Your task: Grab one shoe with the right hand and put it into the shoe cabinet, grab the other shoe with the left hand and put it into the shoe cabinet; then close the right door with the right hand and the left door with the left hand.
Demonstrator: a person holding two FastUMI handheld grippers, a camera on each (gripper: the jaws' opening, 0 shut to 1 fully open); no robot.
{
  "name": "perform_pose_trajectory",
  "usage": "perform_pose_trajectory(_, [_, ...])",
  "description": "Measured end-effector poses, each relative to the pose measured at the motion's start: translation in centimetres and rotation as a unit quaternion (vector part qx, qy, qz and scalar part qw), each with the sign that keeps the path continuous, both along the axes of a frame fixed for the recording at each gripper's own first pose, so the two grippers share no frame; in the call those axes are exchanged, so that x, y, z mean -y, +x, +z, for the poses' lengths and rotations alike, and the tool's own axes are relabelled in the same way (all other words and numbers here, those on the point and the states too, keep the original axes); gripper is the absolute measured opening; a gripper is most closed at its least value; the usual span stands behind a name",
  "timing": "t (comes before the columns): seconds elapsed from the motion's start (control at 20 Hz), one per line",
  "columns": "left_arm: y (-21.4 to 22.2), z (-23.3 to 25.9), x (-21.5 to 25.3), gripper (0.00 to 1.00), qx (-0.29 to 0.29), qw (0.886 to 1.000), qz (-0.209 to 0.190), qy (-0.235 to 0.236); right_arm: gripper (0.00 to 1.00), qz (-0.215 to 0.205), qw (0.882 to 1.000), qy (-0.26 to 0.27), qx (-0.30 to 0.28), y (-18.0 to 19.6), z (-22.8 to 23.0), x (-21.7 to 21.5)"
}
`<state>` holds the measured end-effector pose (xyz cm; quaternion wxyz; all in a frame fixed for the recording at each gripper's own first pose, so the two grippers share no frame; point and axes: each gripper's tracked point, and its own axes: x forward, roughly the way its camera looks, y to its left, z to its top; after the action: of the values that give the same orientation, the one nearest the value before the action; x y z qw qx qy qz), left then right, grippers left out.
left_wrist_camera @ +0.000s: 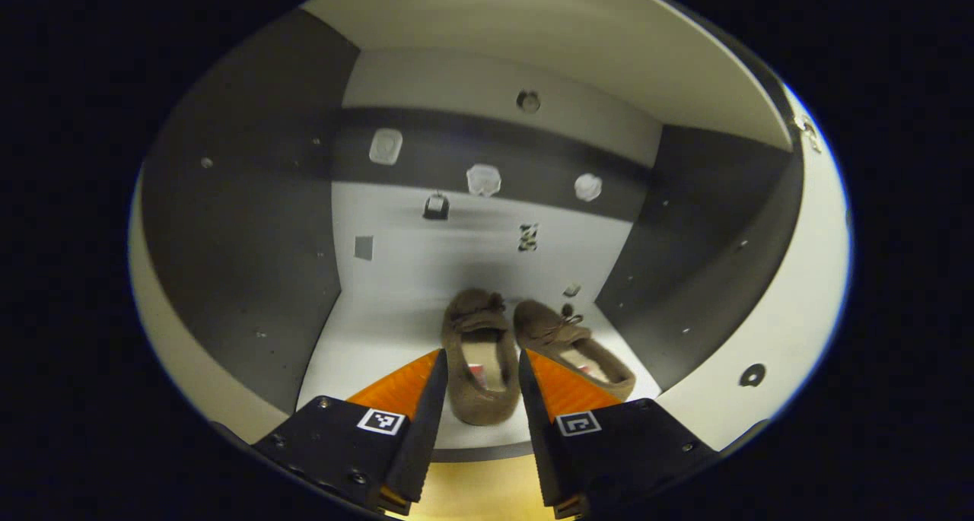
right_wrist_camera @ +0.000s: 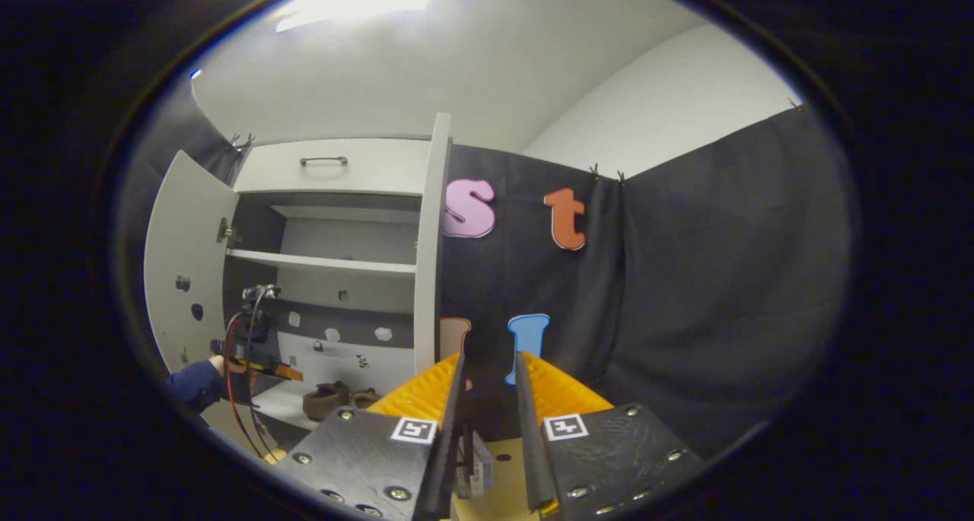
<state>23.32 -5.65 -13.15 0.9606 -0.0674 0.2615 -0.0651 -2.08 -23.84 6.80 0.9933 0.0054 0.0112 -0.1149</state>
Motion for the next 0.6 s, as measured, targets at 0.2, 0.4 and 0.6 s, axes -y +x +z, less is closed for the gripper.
perform_pose_trajectory(0.2, [-4.4,7.9,1.2,0.58,0.083,0.996,0.011,-0.003,0.53,0.060,0.998,0.016,-0.030,0.8,-2.4,1.0])
perform_pose_trajectory(0.4, [-9.7,14.8,1.9,0.57,0.155,0.988,0.022,0.001,0.67,0.114,0.992,0.023,-0.056,1.8,-4.2,0.5])
perform_pose_trajectory(0.6, [-14.5,18.5,1.6,0.57,0.191,0.981,0.028,0.020,0.67,0.166,0.983,0.026,-0.072,1.9,-6.8,-0.8])
